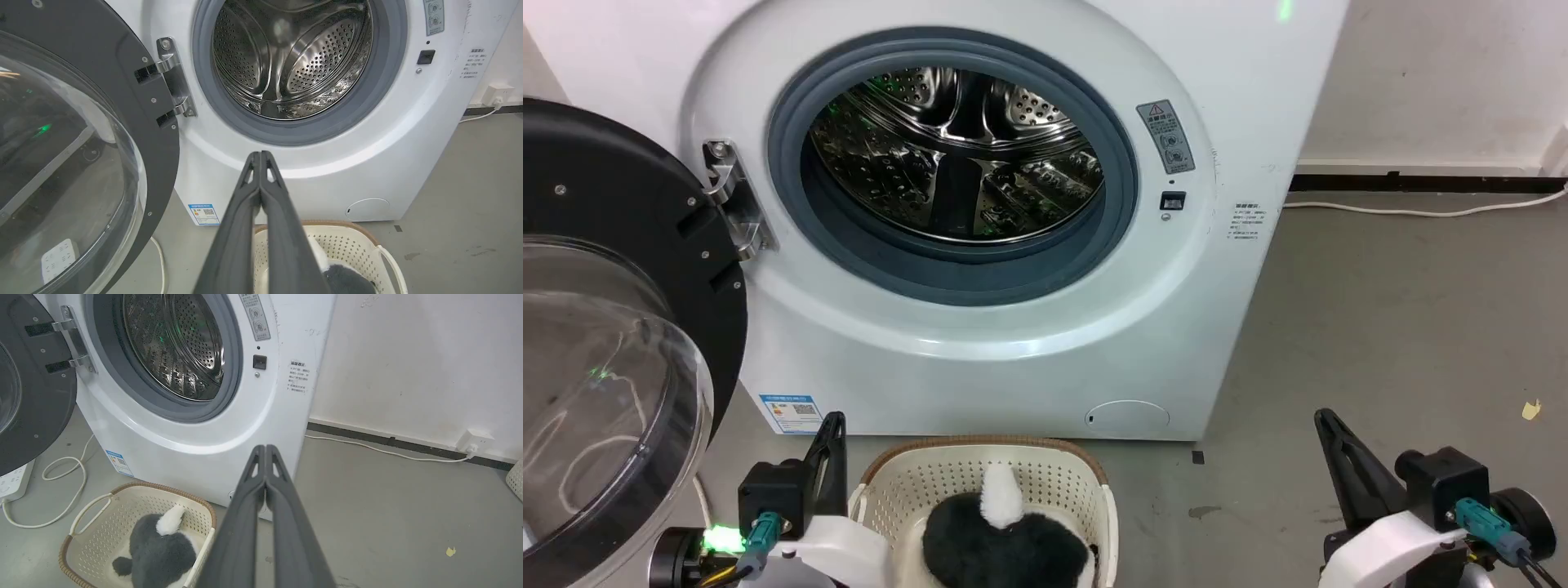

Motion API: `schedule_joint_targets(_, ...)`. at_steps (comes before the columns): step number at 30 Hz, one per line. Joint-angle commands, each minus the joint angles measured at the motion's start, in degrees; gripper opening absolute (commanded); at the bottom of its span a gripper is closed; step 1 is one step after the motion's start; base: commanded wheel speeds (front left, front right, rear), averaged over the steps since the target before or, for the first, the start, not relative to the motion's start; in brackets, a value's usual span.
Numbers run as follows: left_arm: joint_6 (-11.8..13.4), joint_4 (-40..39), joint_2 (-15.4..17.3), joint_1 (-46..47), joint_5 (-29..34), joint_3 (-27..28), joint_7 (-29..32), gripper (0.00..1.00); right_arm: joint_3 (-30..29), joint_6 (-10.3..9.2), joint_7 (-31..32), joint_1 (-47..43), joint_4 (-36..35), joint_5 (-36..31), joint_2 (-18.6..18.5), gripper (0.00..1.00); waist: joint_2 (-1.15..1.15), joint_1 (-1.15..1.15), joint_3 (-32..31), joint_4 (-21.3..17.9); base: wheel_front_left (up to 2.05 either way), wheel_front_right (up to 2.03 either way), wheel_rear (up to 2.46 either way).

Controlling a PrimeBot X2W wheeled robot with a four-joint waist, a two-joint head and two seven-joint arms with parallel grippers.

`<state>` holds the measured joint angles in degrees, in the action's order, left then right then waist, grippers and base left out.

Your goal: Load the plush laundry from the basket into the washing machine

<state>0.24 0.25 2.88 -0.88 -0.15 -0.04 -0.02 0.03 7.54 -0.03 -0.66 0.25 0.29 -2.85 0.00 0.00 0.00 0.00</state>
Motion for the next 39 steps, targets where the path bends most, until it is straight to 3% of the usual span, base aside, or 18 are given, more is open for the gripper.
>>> schedule_joint_targets(1,-0.24,-0.25,-0.01,0.88,0.15,0.04,0.02,0.0,-0.03,-0.05,0.03,0.66,-0.25,-0.29,-0.03,0.0,0.0,0.0,0.0,0.0,0.0,0.0,0.0)
schedule_joint_targets(29,-0.24,-0.25,-0.01,0.88,0.15,0.04,0.02,0.0,-0.03,-0.05,0.03,0.66,-0.25,-0.29,-0.03,0.0,0.0,0.0,0.0,0.0,0.0,0.0,0.0)
schedule_joint_targets(30,0.01,0.01,0.0,-0.01,0.0,0.03,0.0,1.0,0.02,0.0,0.0,-0.01,0.0,0.0,0.0,1.0,0.0,0.0,0.0,0.0,0.0,0.0,0.0)
schedule_joint_targets(39,0.46,0.02,0.0,0.0,-0.19,-0.7,-0.56,1.0,-0.08,0.0,-0.56,-0.17,-0.03,0.57,0.0,1.0,0.0,0.0,0.03,-0.07,0.0,0.0,0.0)
